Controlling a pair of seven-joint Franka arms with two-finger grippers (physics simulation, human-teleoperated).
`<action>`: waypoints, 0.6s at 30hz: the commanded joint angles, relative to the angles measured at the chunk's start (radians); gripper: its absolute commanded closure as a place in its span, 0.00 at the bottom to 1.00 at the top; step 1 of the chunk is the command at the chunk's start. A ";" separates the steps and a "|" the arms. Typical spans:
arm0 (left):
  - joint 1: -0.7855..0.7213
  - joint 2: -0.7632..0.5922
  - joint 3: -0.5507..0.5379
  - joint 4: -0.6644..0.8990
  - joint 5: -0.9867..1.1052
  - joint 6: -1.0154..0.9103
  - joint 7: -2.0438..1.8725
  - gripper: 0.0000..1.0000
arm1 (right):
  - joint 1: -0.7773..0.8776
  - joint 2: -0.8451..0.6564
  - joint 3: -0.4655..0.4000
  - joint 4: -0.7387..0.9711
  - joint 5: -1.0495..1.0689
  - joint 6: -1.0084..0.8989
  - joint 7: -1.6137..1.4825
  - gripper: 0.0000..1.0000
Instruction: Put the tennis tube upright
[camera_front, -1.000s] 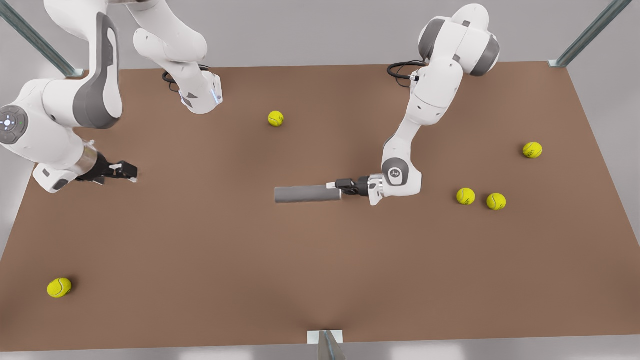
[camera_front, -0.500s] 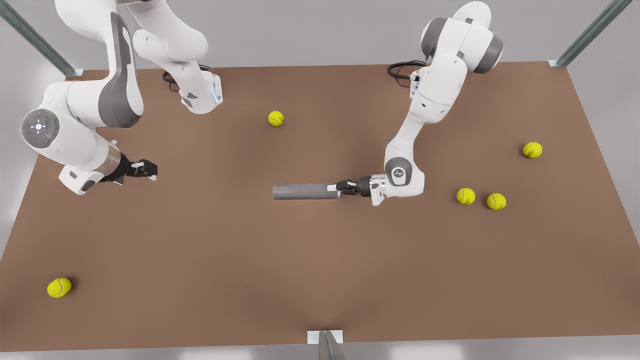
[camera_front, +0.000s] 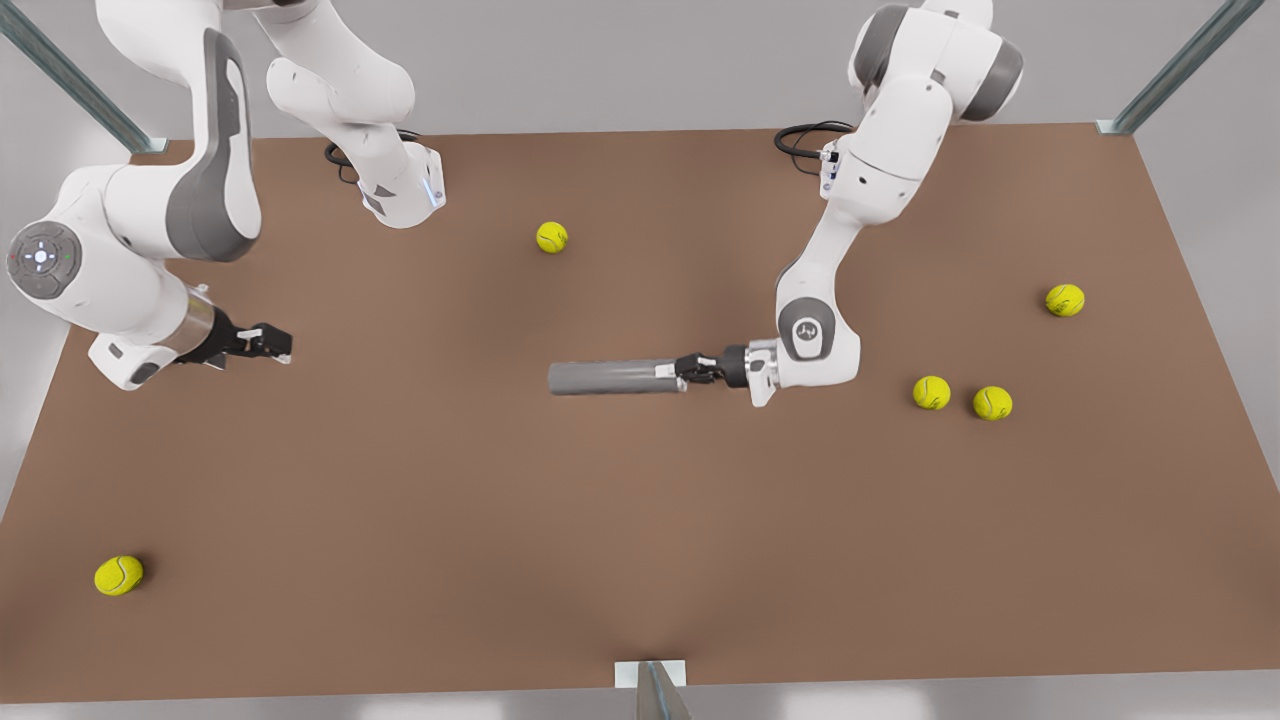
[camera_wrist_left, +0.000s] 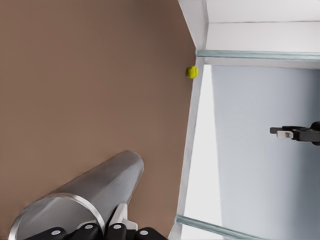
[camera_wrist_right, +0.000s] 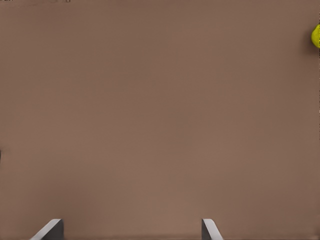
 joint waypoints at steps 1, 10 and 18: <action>-0.002 -0.022 0.001 -0.003 -0.006 0.000 -0.252 0.79 | 0.030 -0.001 0.001 0.002 0.000 -0.003 0.001 0.00; -0.024 -0.151 0.003 -0.058 0.171 0.113 -0.373 0.79 | 0.015 0.002 -0.001 0.004 0.008 -0.003 -0.010 0.00; -0.009 -0.272 0.055 -0.069 0.777 0.109 -0.518 0.79 | 0.001 0.023 -0.002 0.016 0.015 -0.003 -0.013 0.00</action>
